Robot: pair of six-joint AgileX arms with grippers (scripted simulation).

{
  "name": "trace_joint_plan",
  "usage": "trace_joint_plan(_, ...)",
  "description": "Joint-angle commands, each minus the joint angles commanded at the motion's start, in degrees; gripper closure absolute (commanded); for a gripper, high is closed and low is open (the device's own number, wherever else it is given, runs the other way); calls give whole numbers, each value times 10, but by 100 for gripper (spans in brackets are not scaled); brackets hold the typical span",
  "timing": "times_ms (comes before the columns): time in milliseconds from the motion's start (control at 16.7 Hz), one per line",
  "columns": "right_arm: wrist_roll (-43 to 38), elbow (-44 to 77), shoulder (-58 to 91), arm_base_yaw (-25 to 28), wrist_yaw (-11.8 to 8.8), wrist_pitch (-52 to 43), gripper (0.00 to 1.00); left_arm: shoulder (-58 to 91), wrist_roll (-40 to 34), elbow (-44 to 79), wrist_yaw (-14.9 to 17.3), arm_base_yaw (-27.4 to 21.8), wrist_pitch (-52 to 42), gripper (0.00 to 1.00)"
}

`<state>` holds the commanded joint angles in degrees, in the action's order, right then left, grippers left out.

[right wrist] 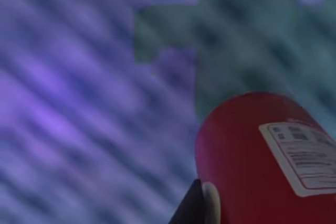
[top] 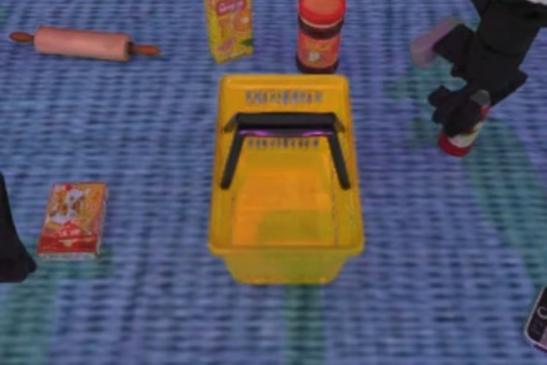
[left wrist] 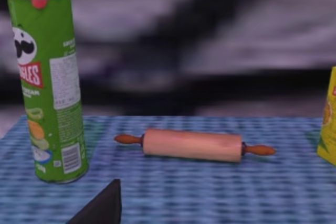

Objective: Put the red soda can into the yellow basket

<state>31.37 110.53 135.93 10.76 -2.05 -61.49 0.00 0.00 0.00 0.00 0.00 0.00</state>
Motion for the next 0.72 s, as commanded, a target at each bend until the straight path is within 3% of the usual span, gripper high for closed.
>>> trace_joint_plan(120, -16, -16, -6, 6, -34, 54, 100, 0, 0, 0, 0, 0, 0, 0)
trace_joint_plan(300, -53, -51, -17, 15, -107, 179, 100, 0, 0, 0, 0, 0, 0, 0)
trace_joint_plan(720, -181, -180, -51, 43, -333, 599, 100, 0, 0, 0, 0, 0, 0, 0)
